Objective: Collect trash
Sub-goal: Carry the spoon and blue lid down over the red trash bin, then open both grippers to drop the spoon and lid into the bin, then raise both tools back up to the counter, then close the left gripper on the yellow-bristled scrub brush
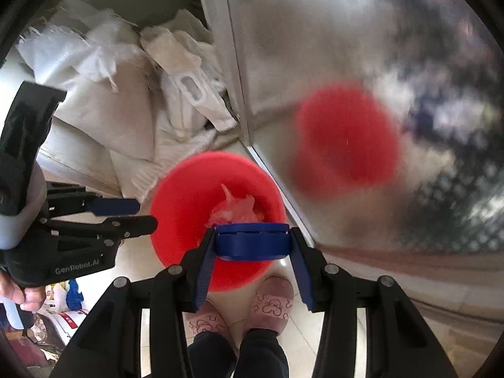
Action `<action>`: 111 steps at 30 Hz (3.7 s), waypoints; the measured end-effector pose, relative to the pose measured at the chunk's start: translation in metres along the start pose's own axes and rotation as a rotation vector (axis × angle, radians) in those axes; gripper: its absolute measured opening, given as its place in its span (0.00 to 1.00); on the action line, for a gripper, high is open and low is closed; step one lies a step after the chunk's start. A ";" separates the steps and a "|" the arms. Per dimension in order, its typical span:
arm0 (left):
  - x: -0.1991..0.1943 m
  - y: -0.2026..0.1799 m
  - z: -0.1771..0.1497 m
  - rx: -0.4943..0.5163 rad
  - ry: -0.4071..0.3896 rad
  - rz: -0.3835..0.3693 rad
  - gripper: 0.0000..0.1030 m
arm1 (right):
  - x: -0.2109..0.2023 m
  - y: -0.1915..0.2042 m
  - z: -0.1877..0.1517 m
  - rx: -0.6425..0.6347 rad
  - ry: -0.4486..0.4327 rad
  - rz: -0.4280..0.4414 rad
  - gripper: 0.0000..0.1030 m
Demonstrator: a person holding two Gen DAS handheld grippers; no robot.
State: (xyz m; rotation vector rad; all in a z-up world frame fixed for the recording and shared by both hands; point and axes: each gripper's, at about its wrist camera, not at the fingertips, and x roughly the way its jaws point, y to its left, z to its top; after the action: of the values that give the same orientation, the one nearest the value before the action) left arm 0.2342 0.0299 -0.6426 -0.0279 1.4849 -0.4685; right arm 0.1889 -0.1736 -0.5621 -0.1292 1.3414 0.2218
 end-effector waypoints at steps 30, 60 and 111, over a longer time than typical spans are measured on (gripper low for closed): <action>-0.021 0.048 -0.020 -0.102 0.010 0.174 0.82 | 0.037 0.039 0.016 -0.222 0.108 0.056 0.57; -0.379 -0.080 -0.030 -0.148 -0.217 0.315 0.82 | -0.293 0.072 0.066 -0.191 -0.153 0.027 1.00; -0.383 -0.262 0.414 0.347 -0.188 0.239 0.77 | -0.403 -0.212 0.278 0.219 -0.284 -0.208 1.00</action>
State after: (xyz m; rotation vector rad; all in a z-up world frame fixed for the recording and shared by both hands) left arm 0.5516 -0.1968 -0.1582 0.3659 1.1887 -0.5082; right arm 0.4172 -0.3534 -0.1142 -0.0499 1.0527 -0.0815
